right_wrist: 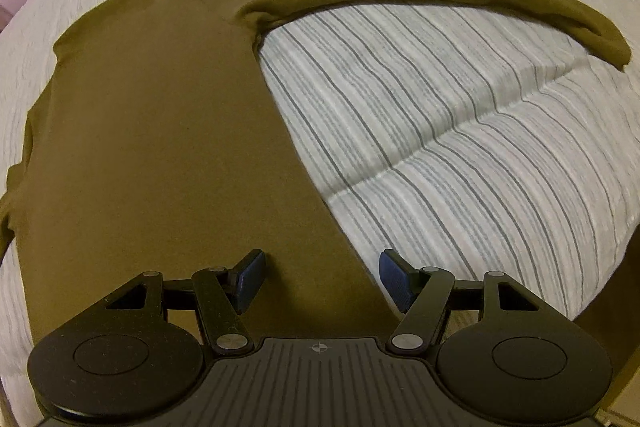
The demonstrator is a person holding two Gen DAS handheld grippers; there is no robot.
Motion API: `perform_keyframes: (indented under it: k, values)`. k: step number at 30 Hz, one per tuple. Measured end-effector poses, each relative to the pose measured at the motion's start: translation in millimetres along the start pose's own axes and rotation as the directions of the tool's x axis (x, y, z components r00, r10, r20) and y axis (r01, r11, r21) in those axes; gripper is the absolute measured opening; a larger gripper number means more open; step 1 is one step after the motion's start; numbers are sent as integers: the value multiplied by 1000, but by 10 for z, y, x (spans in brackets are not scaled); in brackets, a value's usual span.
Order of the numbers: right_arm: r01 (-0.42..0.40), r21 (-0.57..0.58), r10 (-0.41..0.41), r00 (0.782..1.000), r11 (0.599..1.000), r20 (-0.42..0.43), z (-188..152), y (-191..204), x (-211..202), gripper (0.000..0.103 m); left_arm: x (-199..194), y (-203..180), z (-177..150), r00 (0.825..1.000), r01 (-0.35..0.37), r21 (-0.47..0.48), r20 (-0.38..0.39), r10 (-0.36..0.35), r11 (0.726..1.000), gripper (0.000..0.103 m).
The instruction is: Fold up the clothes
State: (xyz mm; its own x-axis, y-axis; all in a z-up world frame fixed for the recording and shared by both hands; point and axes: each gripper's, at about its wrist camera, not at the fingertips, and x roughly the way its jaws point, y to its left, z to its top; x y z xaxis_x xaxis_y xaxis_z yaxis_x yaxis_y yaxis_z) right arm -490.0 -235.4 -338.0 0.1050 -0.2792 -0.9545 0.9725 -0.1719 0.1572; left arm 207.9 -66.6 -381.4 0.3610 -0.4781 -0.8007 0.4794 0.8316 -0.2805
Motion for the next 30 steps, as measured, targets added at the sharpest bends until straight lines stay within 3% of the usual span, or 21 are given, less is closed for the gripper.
perform_keyframes:
  k: [3, 6, 9, 12, 15, 18, 20, 25, 27, 28, 29, 30]
  values:
    - [-38, 7, 38, 999, 999, 18, 72, -129, -6, 67, -120, 123, -64, 997, -78, -77, -35, 76, 994, 0]
    - [-90, 87, 85, 994, 992, 68, 202, -416, -52, 67, -347, 207, -139, 988, -156, -122, -38, 152, 980, 0]
    - [-107, 218, 76, 986, 970, 145, 389, -881, -124, 67, -610, -60, -183, 991, -132, -41, 0, 132, 990, 0]
    - [-130, 371, 47, 973, 919, 226, 565, -1442, -190, 67, -736, -476, -354, 998, -48, -8, -32, 48, 999, 0]
    - [-214, 524, 57, 952, 825, 300, 601, -1935, -201, 66, -782, -902, -623, 994, 56, -28, -92, -58, 998, 0]
    - [-300, 650, 52, 927, 698, 372, 636, -2428, -211, 65, -780, -1334, -968, 972, 163, -53, -160, -170, 985, 0]
    - [-357, 717, 40, 907, 599, 419, 659, -2756, -217, 52, -741, -1651, -1158, 953, 219, -42, -204, -223, 975, 0]
    - [-476, 801, 37, 866, 364, 498, 631, -3234, -84, 51, -688, -2233, -1448, 919, 294, 19, -282, -277, 956, 0]
    - [-474, 824, 33, 872, 311, 489, 682, -3414, -8, 51, -668, -2385, -1516, 910, 306, 32, -303, -282, 952, 1]
    - [-462, 832, 40, 880, 308, 474, 714, -3458, 39, 46, -662, -2454, -1545, 907, 309, 36, -312, -283, 950, 1]
    - [-453, 830, 53, 885, 324, 462, 766, -3490, 73, 13, -662, -2509, -1556, 905, 312, 40, -317, -284, 949, 1]
    - [-447, 821, 57, 887, 356, 458, 829, -3500, 65, 6, -661, -2560, -1558, 902, 319, 43, -322, -289, 947, 1]
